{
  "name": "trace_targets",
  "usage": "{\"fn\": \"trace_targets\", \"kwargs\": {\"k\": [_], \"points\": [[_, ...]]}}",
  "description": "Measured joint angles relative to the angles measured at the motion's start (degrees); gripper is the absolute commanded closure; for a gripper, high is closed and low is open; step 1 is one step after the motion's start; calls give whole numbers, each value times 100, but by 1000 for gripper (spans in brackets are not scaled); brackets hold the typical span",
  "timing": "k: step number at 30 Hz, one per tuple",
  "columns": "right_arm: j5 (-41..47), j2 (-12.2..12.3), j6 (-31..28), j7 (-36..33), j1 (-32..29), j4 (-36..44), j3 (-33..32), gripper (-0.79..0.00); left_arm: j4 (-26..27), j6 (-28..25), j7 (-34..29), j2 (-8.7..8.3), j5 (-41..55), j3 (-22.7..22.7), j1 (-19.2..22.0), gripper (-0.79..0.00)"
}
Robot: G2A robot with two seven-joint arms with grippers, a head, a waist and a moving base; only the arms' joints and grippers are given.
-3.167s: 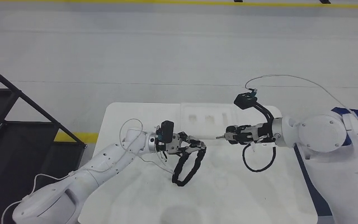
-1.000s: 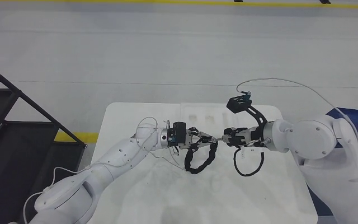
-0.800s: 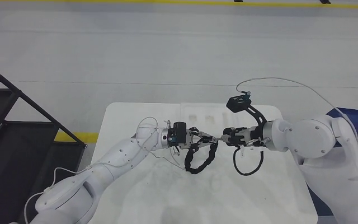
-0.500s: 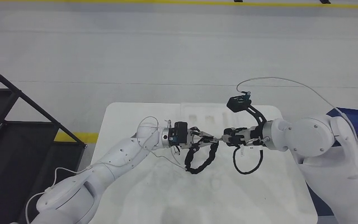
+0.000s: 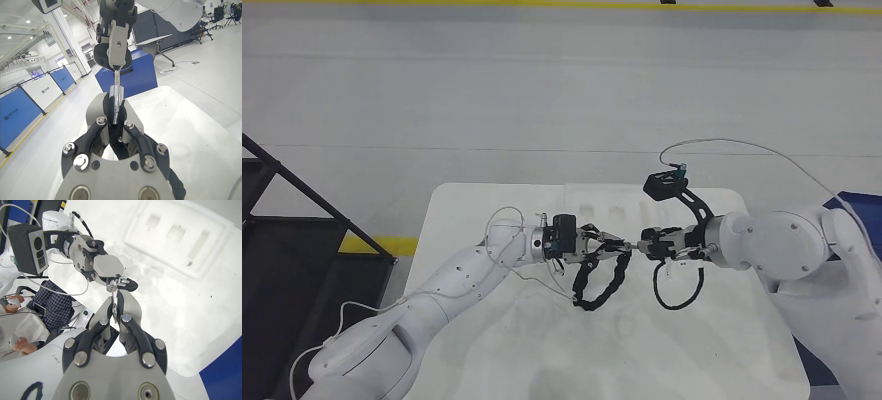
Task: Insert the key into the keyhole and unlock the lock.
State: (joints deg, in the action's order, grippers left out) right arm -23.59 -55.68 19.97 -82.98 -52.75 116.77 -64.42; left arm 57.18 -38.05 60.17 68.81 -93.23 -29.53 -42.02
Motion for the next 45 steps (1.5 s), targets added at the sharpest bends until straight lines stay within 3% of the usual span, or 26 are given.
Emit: {"fn": "trace_targets", "kwargs": {"k": [38,40,45], "points": [[1515,7,-360,844,-143,-719,-95,0,-59,47,656,75,-257,-247,-148,0],[1572,12,-380,895,-168,-736,-117,-49,-74,78,685,85,-208,-245,-165,0],[1703,21,-431,1004,-217,-757,-144,-80,-90,119,725,99,-87,-212,-187,0]]}}
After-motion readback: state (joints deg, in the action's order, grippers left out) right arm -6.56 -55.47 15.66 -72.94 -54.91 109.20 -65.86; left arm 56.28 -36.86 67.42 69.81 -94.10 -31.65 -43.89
